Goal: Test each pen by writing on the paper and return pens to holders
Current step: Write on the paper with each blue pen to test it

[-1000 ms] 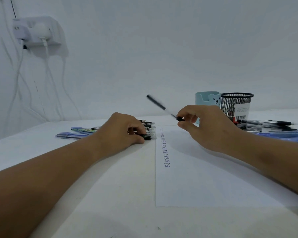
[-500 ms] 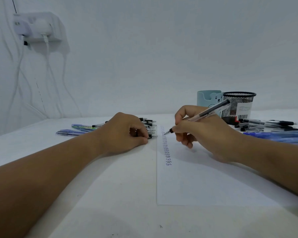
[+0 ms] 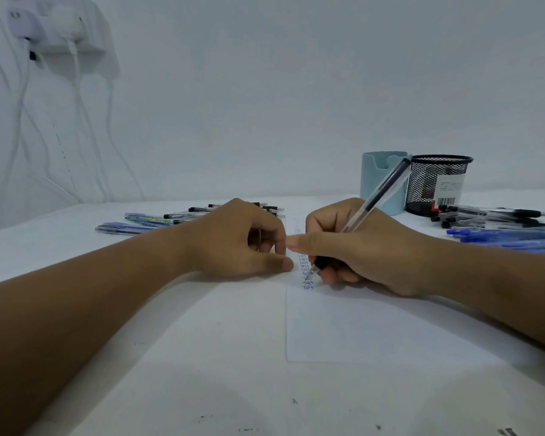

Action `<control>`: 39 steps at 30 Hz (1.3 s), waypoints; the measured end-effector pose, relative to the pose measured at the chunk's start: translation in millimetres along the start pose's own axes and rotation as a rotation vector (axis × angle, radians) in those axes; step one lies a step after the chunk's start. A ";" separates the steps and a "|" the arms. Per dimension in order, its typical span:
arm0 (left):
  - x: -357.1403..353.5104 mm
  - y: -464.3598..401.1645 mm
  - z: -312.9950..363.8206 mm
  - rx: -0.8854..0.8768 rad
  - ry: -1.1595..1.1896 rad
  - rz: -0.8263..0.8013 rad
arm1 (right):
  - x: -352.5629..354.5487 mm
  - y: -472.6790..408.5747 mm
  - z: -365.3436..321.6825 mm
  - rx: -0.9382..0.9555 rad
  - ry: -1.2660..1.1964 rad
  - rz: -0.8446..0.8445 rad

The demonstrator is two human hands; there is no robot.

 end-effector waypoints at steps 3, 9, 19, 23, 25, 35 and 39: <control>-0.5 0.5 2.1 0.047 0.019 -0.024 | -0.5 0.7 0.4 0.044 0.033 0.013; 0.1 1.4 5.7 0.051 -0.001 -0.021 | -1.2 -2.1 5.9 0.088 0.187 0.037; 0.4 0.7 5.8 0.067 -0.015 -0.017 | -1.4 -2.2 7.3 0.114 0.301 0.021; 0.4 0.2 4.6 0.068 -0.017 -0.019 | -1.8 -0.1 4.6 0.105 0.253 -0.004; 0.5 0.4 3.5 0.069 -0.017 -0.019 | -1.8 0.0 4.7 0.099 0.228 -0.021; 1.0 -0.2 4.7 0.066 -0.011 -0.024 | -1.8 -1.7 6.2 0.148 0.279 -0.004; 0.8 -0.3 4.3 0.075 -0.005 -0.025 | -1.2 -1.7 6.8 0.124 0.251 0.018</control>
Point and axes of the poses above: each hand's wrist, its own y-axis away from the middle knuckle, its own x-axis out of the back of the hand, z = x × y, the point moved 2 cm from there along -y, towards the middle knuckle, and after that the axes turned 14 degrees about z, right-handed, at the moved point
